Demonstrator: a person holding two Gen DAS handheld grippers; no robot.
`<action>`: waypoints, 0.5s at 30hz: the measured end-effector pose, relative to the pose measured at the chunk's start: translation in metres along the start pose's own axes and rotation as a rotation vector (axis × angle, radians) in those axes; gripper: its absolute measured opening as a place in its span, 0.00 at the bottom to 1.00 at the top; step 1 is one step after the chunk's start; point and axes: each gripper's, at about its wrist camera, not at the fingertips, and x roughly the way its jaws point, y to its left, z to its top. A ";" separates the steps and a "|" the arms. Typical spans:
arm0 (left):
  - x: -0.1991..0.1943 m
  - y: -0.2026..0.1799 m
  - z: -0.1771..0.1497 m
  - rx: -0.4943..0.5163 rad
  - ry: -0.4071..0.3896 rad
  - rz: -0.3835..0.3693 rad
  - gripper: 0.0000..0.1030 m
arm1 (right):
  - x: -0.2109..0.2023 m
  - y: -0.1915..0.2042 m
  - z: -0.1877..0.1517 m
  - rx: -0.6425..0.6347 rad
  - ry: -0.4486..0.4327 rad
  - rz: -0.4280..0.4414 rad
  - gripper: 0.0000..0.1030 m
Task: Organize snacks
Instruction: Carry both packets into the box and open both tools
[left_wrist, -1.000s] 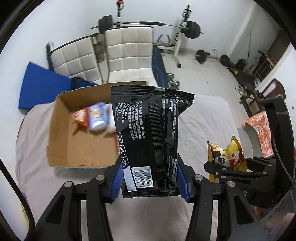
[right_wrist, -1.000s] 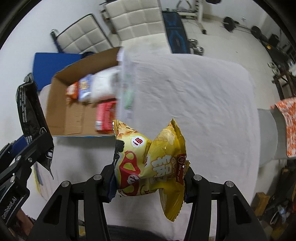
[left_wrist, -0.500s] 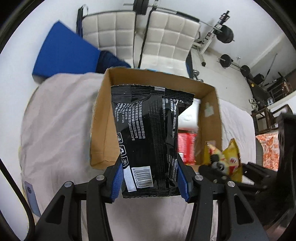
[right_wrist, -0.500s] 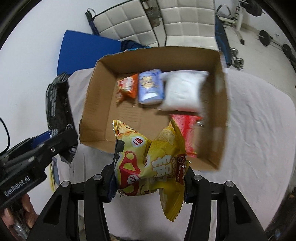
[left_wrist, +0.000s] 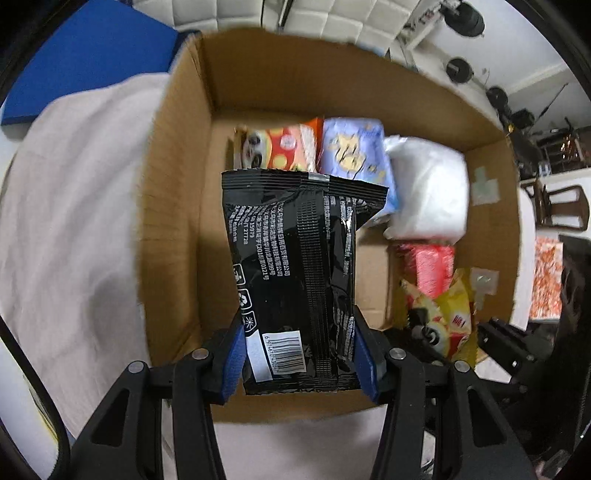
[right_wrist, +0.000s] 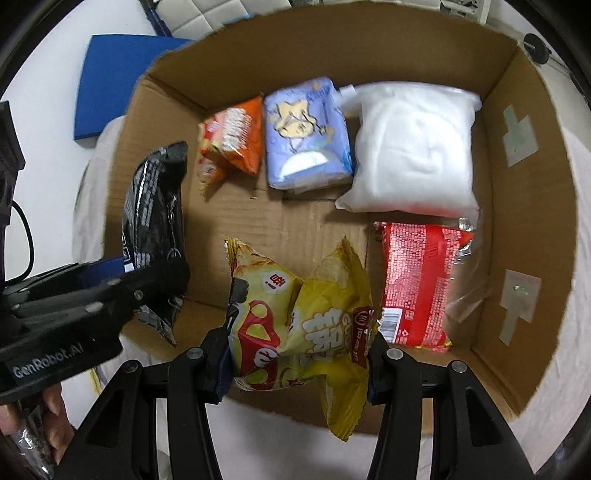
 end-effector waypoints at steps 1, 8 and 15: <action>0.006 0.001 0.001 0.007 0.013 0.002 0.47 | 0.006 -0.002 0.002 0.000 0.003 -0.004 0.53; 0.031 0.002 0.011 0.019 0.102 -0.015 0.50 | 0.035 -0.001 0.013 -0.018 0.018 -0.008 0.56; 0.032 0.007 0.016 -0.019 0.114 -0.003 0.50 | 0.039 0.006 0.017 -0.046 0.021 -0.034 0.74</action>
